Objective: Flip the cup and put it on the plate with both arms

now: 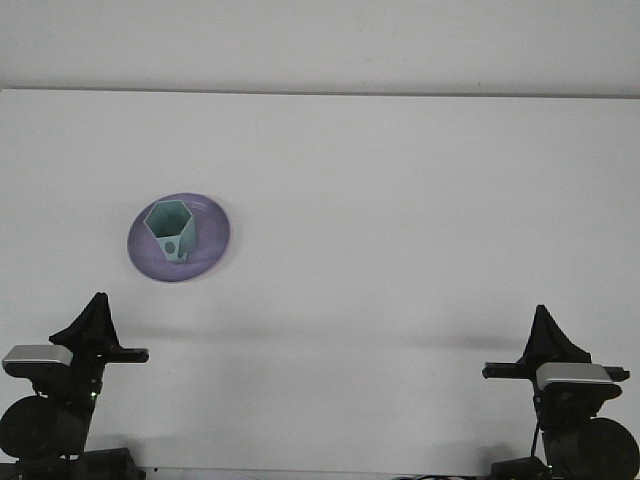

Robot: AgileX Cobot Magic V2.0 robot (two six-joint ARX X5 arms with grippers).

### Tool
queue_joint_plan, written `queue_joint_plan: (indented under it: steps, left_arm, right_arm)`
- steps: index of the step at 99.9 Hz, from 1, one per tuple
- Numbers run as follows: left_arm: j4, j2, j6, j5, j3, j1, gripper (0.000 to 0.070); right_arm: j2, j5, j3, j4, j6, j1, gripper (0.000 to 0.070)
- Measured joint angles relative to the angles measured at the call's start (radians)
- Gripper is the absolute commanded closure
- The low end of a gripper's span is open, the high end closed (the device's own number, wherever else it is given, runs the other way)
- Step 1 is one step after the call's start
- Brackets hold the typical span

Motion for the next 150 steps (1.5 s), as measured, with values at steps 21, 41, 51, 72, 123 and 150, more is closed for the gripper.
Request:
queue_joint_plan:
  steps: [21,41,51,72,123,150]
  left_arm:
    - [0.0,0.0,0.0,0.0,0.0,0.0,0.0687]
    - [0.003,-0.001,-0.001,0.0,-0.002,0.0,0.0687]
    - [0.057,-0.036,0.013,-0.012,-0.053,-0.011,0.0687]
    - [0.164,-0.121,0.15,-0.086,-0.247,-0.166,0.0687]
    - [0.285,-0.138,0.177,-0.121,-0.39,-0.182,0.0687]
    - [0.285,-0.138,0.177,-0.121,-0.39,-0.182,0.0686]
  right_arm:
    - [0.0,0.0,0.0,0.0,0.0,0.0,0.07]
    - [0.0,0.0,0.0,0.0,0.0,0.0,0.07]
    - [0.0,0.0,0.0,0.0,0.0,0.0,0.07]
    - [0.0,0.0,0.0,0.0,0.0,0.0,0.07]
    - [0.0,0.0,0.0,0.0,0.0,0.0,0.07]
    - [0.0,0.0,0.0,0.0,0.0,0.0,0.07]
